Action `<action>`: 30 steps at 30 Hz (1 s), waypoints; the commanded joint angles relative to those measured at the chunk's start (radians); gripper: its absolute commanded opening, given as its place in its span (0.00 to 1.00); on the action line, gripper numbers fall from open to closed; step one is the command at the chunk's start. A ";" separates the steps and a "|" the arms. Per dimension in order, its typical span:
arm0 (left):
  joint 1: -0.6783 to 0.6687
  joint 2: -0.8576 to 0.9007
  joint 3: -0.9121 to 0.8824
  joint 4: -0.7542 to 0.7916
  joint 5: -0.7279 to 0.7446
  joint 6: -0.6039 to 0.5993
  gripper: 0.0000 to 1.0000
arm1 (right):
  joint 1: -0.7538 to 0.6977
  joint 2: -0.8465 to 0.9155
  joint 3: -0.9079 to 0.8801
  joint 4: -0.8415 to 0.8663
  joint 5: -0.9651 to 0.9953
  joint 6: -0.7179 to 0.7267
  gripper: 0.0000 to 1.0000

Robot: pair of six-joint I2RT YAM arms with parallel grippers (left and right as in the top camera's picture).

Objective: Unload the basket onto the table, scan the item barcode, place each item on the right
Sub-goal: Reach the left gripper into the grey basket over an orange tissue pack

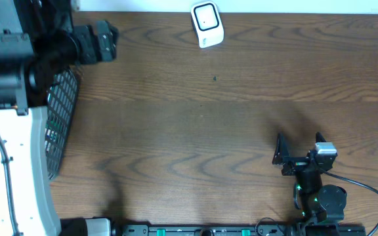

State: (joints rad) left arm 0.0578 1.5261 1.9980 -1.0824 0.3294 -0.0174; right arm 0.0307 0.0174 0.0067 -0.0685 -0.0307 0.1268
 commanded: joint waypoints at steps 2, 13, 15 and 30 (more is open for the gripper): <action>0.108 0.013 0.029 0.009 -0.193 -0.217 0.96 | 0.008 -0.004 -0.002 -0.004 -0.004 0.014 0.99; 0.482 0.115 0.009 0.008 -0.401 -0.426 1.00 | 0.008 -0.004 -0.002 -0.004 -0.004 0.014 0.99; 0.506 0.154 0.009 0.003 -0.402 -0.425 0.99 | 0.008 -0.004 -0.002 -0.004 -0.004 0.014 0.99; 0.564 0.470 0.008 -0.064 -0.402 -0.513 0.57 | 0.008 -0.004 -0.002 -0.004 -0.004 0.014 0.99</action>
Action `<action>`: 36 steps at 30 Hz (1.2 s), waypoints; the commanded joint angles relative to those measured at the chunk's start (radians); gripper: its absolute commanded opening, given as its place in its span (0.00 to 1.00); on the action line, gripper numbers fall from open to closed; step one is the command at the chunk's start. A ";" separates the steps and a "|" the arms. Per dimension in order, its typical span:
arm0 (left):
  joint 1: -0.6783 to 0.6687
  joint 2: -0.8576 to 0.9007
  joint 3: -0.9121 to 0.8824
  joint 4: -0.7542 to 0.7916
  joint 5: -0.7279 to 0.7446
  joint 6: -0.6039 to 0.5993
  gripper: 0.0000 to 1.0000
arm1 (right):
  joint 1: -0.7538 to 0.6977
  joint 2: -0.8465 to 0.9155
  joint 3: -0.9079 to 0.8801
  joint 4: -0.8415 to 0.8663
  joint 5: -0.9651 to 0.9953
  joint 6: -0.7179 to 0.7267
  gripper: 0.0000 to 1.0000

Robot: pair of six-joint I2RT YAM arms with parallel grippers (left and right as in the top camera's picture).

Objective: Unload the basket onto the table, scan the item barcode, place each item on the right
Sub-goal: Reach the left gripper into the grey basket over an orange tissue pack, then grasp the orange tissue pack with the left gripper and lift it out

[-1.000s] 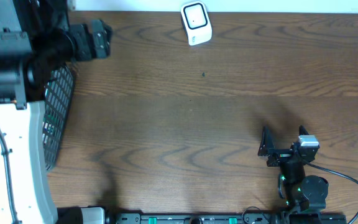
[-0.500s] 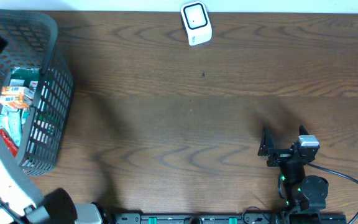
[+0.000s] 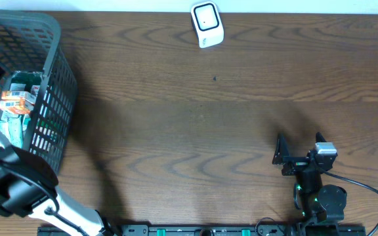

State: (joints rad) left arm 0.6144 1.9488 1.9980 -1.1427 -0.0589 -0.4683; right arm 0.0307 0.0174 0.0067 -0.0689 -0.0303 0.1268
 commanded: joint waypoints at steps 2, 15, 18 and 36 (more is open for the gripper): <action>0.009 0.079 0.009 -0.003 -0.013 -0.087 0.58 | 0.008 -0.004 -0.002 -0.003 -0.005 0.014 0.99; 0.037 0.230 0.008 0.036 -0.015 -0.087 0.57 | 0.008 -0.004 -0.002 -0.003 -0.005 0.014 0.99; 0.042 0.235 0.006 0.048 -0.014 -0.087 0.57 | 0.008 -0.004 -0.002 -0.003 -0.005 0.014 0.99; 0.043 0.236 -0.076 0.100 -0.013 -0.087 0.46 | 0.008 -0.004 -0.002 -0.003 -0.005 0.015 0.99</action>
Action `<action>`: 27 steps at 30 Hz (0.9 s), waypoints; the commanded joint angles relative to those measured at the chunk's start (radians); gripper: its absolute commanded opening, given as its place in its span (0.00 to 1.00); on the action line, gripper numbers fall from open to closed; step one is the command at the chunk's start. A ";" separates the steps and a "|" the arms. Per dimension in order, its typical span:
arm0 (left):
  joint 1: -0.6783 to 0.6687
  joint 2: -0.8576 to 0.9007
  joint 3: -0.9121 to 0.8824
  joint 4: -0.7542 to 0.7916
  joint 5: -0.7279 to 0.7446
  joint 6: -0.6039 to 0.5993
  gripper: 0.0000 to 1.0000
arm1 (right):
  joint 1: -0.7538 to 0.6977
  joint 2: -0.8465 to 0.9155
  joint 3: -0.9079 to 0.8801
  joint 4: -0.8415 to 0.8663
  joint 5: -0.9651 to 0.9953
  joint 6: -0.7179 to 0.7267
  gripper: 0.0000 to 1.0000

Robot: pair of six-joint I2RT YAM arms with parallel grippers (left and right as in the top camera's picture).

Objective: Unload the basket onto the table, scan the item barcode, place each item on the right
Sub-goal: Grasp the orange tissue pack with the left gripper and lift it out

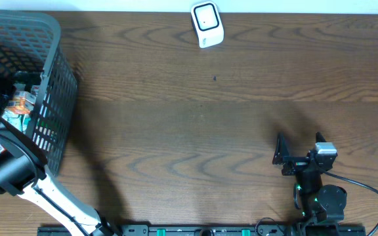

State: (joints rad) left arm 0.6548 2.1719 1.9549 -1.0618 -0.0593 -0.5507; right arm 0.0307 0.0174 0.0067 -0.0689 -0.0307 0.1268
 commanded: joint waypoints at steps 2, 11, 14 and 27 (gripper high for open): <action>0.002 0.013 -0.051 0.050 -0.013 -0.005 0.46 | 0.008 -0.004 -0.002 -0.003 -0.004 0.014 0.99; 0.002 0.013 -0.053 0.072 -0.002 -0.005 0.48 | 0.008 -0.004 -0.002 -0.003 -0.004 0.014 0.99; 0.002 0.013 -0.064 0.069 -0.002 -0.005 0.48 | 0.008 -0.004 -0.002 -0.003 -0.004 0.014 0.99; 0.002 0.011 -0.130 0.122 -0.002 -0.005 0.34 | 0.008 -0.004 -0.002 -0.003 -0.004 0.014 0.99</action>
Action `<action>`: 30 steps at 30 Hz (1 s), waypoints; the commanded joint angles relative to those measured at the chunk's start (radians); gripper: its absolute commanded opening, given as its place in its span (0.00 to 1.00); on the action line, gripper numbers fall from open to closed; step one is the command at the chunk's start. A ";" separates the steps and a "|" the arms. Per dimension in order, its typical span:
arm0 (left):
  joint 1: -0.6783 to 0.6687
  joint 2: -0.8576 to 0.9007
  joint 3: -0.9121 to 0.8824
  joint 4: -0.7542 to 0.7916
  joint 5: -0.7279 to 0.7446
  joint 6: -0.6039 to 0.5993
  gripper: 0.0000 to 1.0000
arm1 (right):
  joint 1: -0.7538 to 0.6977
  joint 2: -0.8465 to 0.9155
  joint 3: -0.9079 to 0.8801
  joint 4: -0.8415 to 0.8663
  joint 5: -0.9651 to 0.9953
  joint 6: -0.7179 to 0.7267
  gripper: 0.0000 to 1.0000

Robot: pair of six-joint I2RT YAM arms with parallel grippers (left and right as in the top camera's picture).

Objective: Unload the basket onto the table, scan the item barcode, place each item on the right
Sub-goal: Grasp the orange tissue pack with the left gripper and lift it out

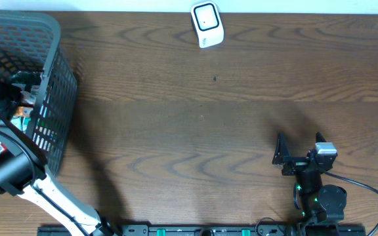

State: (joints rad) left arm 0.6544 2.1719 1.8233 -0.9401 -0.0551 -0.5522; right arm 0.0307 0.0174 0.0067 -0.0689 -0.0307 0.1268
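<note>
A white barcode scanner [206, 25] lies at the table's far edge, middle. Small orange and green boxes [25, 110] show through the wall of the grey mesh basket [52, 72] at the far left. My left arm [8, 172] rises from the lower left and reaches over the basket's near-left side. Its gripper [15, 92] sits low inside among the boxes; basket wall and wrist hide its fingers. My right gripper [279, 155] rests near the front right, jaws apart, holding nothing.
The right arm's base and cable [323, 200] sit at the front right edge. A dark rail [195, 230] runs along the table's front. Bare brown wood [189, 118] lies between the basket and the scanner.
The left arm has shifted slightly further into the basket and now covers more of the boxes. The right arm and the scanner have not moved.
At first the left arm lay across the basket with its gripper out past the far right rim. Then it was low at the front left, leaving the boxes in view. After that it reached into the basket, and now sits a little deeper.
</note>
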 commanded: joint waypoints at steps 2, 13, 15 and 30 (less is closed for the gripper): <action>0.003 0.005 0.016 0.002 -0.006 -0.003 0.32 | 0.008 -0.004 -0.002 -0.003 -0.004 0.014 0.99; 0.003 -0.274 0.041 0.030 -0.006 0.049 0.27 | 0.008 -0.004 -0.002 -0.003 -0.004 0.014 0.99; 0.003 -0.366 0.041 0.043 -0.006 0.058 0.27 | 0.008 -0.004 -0.002 -0.003 -0.004 0.014 0.99; -0.488 -0.847 0.040 -0.169 0.002 0.133 0.27 | 0.008 -0.004 -0.002 -0.003 -0.004 0.014 0.99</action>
State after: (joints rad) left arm 0.3157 1.3415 1.8580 -1.0641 -0.0578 -0.4511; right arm 0.0307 0.0177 0.0067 -0.0689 -0.0307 0.1268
